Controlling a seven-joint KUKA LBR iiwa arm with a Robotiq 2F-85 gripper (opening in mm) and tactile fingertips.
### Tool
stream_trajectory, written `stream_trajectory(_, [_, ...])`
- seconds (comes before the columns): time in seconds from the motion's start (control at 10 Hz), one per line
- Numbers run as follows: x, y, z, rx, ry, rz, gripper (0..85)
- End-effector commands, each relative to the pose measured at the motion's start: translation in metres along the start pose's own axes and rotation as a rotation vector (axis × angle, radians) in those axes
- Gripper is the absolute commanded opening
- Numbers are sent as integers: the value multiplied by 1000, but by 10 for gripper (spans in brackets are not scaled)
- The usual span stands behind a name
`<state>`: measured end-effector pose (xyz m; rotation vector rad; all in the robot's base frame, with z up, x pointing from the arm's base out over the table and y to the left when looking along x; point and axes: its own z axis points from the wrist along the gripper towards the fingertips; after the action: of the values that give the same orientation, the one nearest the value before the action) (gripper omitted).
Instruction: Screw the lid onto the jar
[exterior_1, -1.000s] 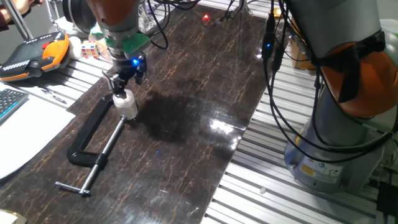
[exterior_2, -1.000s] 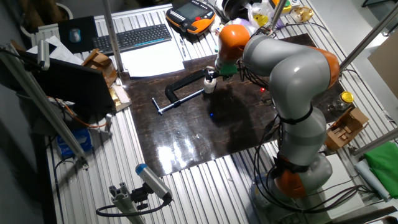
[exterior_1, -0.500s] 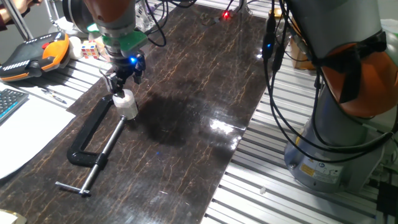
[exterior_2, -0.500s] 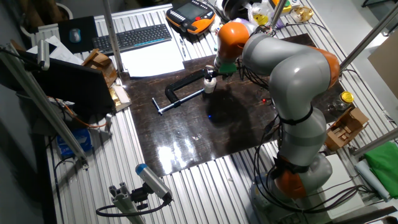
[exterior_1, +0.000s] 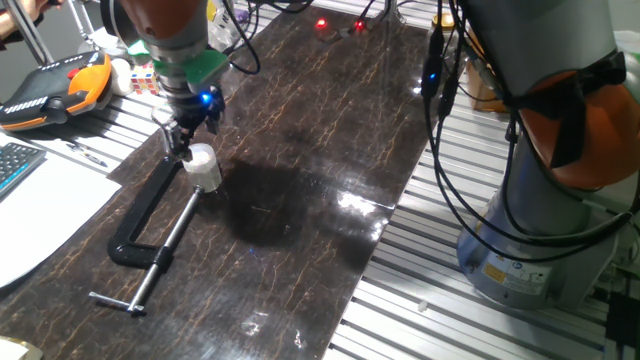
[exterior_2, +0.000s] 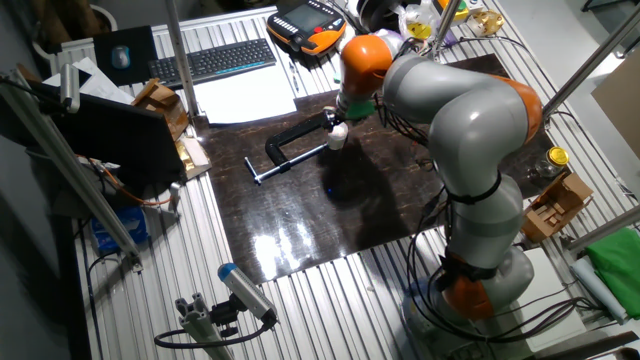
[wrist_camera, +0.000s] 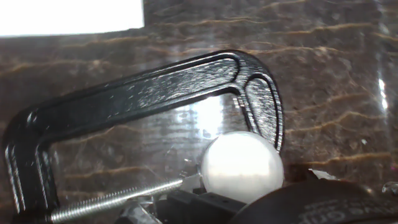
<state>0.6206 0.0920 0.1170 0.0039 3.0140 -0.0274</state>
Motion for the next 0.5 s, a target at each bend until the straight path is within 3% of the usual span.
stream_trajectory(0.0, [-2, -1, 2, 3, 20, -11, 813])
stream_trajectory(0.3, [-4, 0, 2, 4, 41, 71, 753])
stream_trajectory(0.4, [-5, 1, 4, 3, 63, 92, 733])
